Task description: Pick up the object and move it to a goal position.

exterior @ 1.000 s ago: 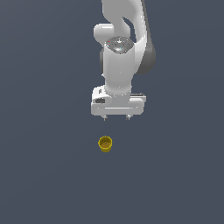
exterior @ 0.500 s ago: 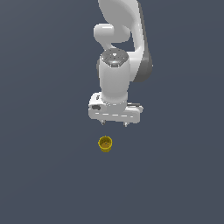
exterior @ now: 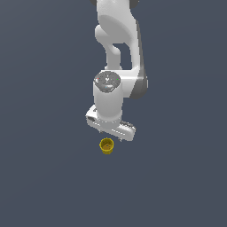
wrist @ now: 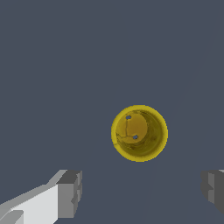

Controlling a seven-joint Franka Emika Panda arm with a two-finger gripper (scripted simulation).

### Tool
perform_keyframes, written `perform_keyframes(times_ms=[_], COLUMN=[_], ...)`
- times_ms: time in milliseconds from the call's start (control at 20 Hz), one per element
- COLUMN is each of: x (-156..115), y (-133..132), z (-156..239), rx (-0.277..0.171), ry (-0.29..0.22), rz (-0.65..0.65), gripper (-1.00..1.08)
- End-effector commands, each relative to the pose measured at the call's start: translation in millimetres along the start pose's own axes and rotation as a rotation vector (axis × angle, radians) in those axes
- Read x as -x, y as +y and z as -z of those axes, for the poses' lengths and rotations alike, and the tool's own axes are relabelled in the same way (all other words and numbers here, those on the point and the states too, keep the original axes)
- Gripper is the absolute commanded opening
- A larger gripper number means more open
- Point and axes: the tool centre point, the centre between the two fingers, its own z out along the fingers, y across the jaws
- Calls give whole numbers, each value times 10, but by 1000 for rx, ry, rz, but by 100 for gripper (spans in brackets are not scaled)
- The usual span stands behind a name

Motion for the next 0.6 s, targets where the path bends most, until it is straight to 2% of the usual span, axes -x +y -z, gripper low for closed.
perform_keyframes(times_ms=[0,550], x=[-62,-199], y=[33,124], z=[-115,-409], rx=[4,20], ry=[-5,-15], rz=[-69,-236], gripper=[100,100])
